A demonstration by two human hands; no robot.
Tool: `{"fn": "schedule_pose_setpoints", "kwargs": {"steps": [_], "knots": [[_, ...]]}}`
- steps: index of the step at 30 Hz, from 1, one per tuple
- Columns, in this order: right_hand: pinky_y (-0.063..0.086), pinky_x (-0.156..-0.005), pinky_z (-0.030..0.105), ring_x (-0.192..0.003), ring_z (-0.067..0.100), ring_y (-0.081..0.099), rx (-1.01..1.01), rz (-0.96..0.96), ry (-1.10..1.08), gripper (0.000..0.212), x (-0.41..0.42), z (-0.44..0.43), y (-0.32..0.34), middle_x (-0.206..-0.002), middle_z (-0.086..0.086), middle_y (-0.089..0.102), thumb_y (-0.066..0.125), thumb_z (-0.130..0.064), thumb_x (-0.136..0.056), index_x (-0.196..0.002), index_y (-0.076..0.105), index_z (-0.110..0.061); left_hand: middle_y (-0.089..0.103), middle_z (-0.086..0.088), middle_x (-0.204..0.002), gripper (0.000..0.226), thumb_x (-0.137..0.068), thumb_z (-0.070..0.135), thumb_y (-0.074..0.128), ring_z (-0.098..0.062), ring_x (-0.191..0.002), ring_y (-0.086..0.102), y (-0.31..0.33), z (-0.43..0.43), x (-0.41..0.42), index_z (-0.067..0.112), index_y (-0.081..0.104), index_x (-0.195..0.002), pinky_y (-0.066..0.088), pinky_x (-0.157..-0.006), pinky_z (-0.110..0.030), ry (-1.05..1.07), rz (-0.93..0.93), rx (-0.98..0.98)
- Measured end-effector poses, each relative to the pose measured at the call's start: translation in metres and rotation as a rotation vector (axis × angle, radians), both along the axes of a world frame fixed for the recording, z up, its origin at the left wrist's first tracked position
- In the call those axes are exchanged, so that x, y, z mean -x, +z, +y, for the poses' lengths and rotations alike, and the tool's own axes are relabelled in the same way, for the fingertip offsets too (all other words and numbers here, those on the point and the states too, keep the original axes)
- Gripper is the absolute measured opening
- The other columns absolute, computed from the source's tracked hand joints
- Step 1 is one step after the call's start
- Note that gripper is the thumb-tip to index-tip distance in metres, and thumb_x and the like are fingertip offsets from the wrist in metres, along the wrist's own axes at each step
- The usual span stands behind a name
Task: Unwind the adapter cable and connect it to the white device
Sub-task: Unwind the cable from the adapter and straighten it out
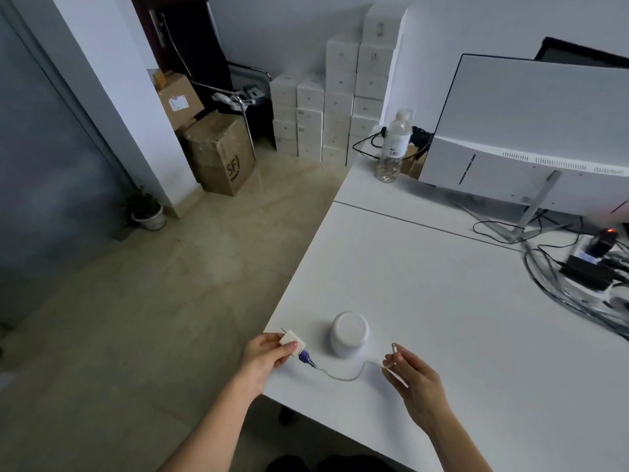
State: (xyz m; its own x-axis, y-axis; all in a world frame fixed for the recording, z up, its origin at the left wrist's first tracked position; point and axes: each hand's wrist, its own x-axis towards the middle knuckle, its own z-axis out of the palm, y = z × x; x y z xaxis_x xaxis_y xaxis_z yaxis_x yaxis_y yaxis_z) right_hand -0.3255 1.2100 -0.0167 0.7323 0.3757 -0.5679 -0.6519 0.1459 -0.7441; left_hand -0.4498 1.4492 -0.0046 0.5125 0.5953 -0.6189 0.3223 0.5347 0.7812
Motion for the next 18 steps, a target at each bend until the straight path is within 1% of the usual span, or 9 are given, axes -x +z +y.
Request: {"fn": "schedule_pose_setpoints", "kwargs": {"steps": [2, 4, 7, 9, 11, 14, 16, 18], "knots": [[0.052, -0.078, 0.034, -0.082, 0.026, 0.061, 0.031, 0.009, -0.014, 0.019, 0.004, -0.003, -0.007, -0.085, 0.014, 0.063, 0.053, -0.002, -0.089, -0.104, 0.063, -0.003, 0.066, -0.011, -0.077, 0.022, -0.071, -0.011, 0.071, -0.020, -0.071, 0.060, -0.006, -0.002, 0.001, 0.006, 0.059, -0.079, 0.049, -0.064, -0.023, 0.007, 0.014, -0.021], [0.050, -0.077, 0.033, -0.081, 0.027, 0.061, 0.053, 0.022, -0.027, 0.018, 0.007, -0.005, -0.013, -0.085, 0.016, 0.063, 0.052, -0.001, -0.089, -0.103, 0.062, -0.003, 0.068, -0.009, -0.072, 0.023, -0.071, -0.013, 0.070, -0.021, -0.071, 0.060, -0.010, -0.004, 0.001, 0.006, 0.060, -0.077, 0.048, -0.065, -0.025, 0.014, 0.019, -0.036], [0.050, -0.075, 0.034, -0.081, 0.028, 0.060, 0.089, 0.029, -0.043, 0.018, 0.010, -0.006, -0.022, -0.085, 0.017, 0.062, 0.050, 0.002, -0.089, -0.103, 0.061, -0.002, 0.070, 0.002, -0.051, 0.023, -0.071, -0.014, 0.068, -0.017, -0.062, 0.065, -0.015, -0.006, 0.000, 0.007, 0.060, -0.076, 0.048, -0.064, -0.024, 0.002, 0.033, -0.060], [0.050, -0.075, 0.034, -0.080, 0.028, 0.059, 0.115, 0.028, -0.047, 0.018, 0.011, -0.006, -0.027, -0.085, 0.017, 0.062, 0.050, 0.002, -0.089, -0.103, 0.061, -0.001, 0.069, 0.003, -0.046, 0.022, -0.072, -0.015, 0.067, -0.016, -0.058, 0.067, -0.018, -0.008, 0.000, 0.006, 0.060, -0.078, 0.051, -0.058, -0.019, -0.013, 0.036, -0.068], [0.050, -0.075, 0.034, -0.080, 0.028, 0.059, 0.140, 0.022, -0.042, 0.016, 0.011, -0.005, -0.030, -0.085, 0.017, 0.063, 0.050, 0.002, -0.089, -0.100, 0.061, -0.002, 0.068, 0.004, -0.044, 0.021, -0.073, -0.015, 0.066, -0.009, -0.050, 0.067, -0.019, -0.010, -0.001, 0.004, 0.060, -0.079, 0.051, -0.051, -0.013, -0.021, 0.043, -0.075], [0.050, -0.072, 0.035, -0.079, 0.028, 0.060, 0.191, 0.001, -0.021, 0.014, 0.011, -0.004, -0.035, -0.084, 0.016, 0.065, 0.052, 0.001, -0.089, -0.098, 0.061, -0.003, 0.068, 0.003, -0.046, 0.021, -0.072, -0.016, 0.066, -0.013, -0.055, 0.065, -0.024, -0.010, -0.002, 0.003, 0.061, -0.076, 0.051, -0.048, -0.010, -0.012, 0.077, -0.079], [0.051, -0.069, 0.036, -0.078, 0.029, 0.060, 0.227, -0.014, 0.008, 0.013, 0.011, -0.003, -0.039, -0.084, 0.017, 0.066, 0.053, 0.000, -0.088, -0.098, 0.062, -0.003, 0.069, -0.003, -0.061, 0.021, -0.071, -0.016, 0.068, -0.015, -0.063, 0.061, -0.028, -0.011, -0.002, 0.001, 0.061, -0.081, 0.051, -0.048, -0.009, -0.007, 0.111, -0.090], [0.052, -0.068, 0.038, -0.076, 0.030, 0.061, 0.256, -0.025, 0.030, 0.014, 0.011, -0.002, -0.043, -0.082, 0.017, 0.067, 0.054, 0.001, -0.088, -0.100, 0.061, 0.000, 0.064, -0.006, -0.073, 0.023, -0.070, -0.015, 0.069, -0.015, -0.068, 0.059, -0.032, -0.012, -0.002, 0.004, 0.061, -0.080, 0.051, -0.047, -0.008, -0.005, 0.138, -0.095]]}}
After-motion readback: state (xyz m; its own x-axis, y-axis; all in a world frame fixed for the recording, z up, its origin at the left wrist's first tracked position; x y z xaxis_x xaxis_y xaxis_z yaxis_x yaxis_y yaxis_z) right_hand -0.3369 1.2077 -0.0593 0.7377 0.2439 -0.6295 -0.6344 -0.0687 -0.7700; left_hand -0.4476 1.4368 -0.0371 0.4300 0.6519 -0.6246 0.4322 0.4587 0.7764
